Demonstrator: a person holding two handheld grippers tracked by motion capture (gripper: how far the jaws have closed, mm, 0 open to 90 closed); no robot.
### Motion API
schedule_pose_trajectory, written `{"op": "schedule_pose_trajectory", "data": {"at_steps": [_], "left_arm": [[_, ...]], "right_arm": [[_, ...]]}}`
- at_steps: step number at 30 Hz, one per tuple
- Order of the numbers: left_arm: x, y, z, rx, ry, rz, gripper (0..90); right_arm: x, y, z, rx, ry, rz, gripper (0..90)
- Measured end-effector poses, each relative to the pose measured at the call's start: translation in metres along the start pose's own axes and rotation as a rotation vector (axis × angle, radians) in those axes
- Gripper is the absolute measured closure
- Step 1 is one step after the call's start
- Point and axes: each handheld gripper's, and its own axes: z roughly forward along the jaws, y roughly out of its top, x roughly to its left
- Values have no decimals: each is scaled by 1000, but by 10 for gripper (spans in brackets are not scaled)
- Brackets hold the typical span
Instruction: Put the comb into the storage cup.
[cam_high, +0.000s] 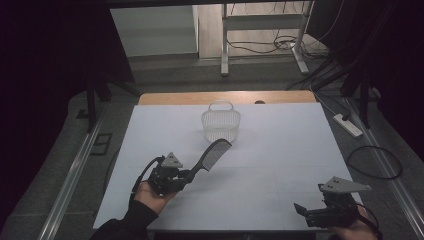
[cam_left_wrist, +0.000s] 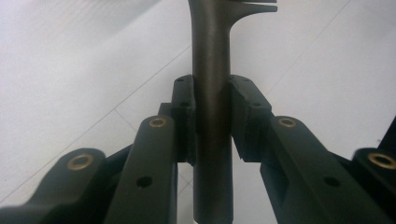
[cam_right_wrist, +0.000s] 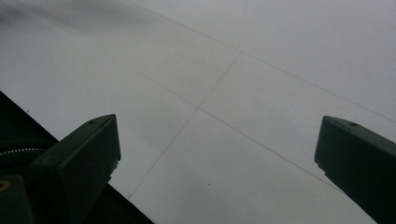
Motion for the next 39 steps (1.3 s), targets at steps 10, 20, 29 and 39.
{"op": "schedule_pose_trajectory", "data": {"at_steps": [10,20,29,39], "left_arm": [[-3,2,-2,-34,-32,14,723],[-5,4,-2,-43,-51,23,723],[-7,8,0,-59,-64,24,723],[-10,13,2,-83,-66,26,723]], "right_arm": [[1,2,0,-36,24,-24,0],[2,14,-1,-121,77,-54,0],[3,26,6,-161,139,-99,10],[5,42,13,-190,219,-39,0]]}}
